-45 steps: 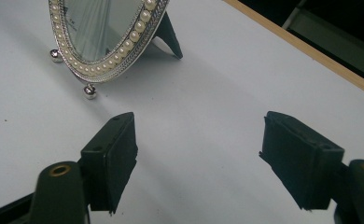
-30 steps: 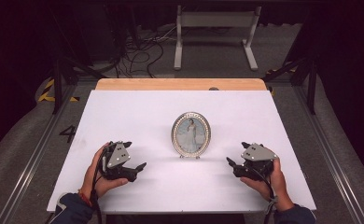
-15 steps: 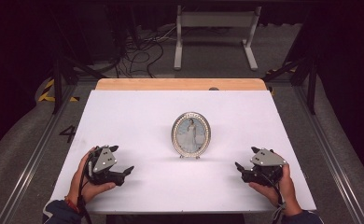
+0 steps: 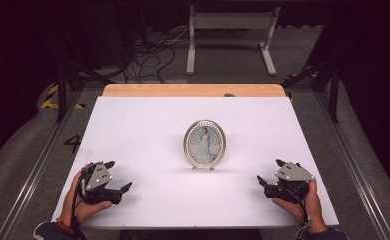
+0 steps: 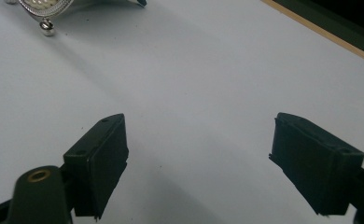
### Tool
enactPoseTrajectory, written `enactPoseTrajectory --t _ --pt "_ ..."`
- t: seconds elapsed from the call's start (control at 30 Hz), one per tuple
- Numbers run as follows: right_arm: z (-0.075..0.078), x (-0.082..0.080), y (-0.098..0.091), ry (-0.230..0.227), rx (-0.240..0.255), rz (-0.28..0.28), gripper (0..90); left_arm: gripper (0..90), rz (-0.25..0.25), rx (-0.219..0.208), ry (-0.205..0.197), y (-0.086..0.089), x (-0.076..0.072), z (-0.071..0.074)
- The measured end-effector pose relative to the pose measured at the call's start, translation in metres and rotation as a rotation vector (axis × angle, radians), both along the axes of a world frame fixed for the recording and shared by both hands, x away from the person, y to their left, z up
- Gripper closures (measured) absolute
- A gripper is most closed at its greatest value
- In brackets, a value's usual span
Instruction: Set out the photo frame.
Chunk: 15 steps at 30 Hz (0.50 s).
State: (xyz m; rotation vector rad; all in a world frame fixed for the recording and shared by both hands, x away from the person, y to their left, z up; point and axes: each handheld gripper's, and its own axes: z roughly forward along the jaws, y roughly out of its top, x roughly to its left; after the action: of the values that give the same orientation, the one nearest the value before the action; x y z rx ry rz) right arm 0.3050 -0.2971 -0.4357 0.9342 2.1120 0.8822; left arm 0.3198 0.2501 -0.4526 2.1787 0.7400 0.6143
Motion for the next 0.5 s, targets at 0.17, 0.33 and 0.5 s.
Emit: enactPoseTrajectory --t 0.17,0.33,0.5 --pt "-0.003 -0.003 -0.005 0.007 0.014 0.001 17.8 11.5 0.012 -0.013 0.013 0.005 -0.003 -0.005" --pt "-0.01 -0.007 -0.013 0.03 0.057 -0.013 17.1 11.4 0.018 -0.025 0.019 0.008 -0.004 -0.007" --pt "-0.011 -0.006 -0.015 0.025 0.066 -0.015 16.3 11.4 0.015 -0.017 0.018 0.006 -0.004 -0.008"
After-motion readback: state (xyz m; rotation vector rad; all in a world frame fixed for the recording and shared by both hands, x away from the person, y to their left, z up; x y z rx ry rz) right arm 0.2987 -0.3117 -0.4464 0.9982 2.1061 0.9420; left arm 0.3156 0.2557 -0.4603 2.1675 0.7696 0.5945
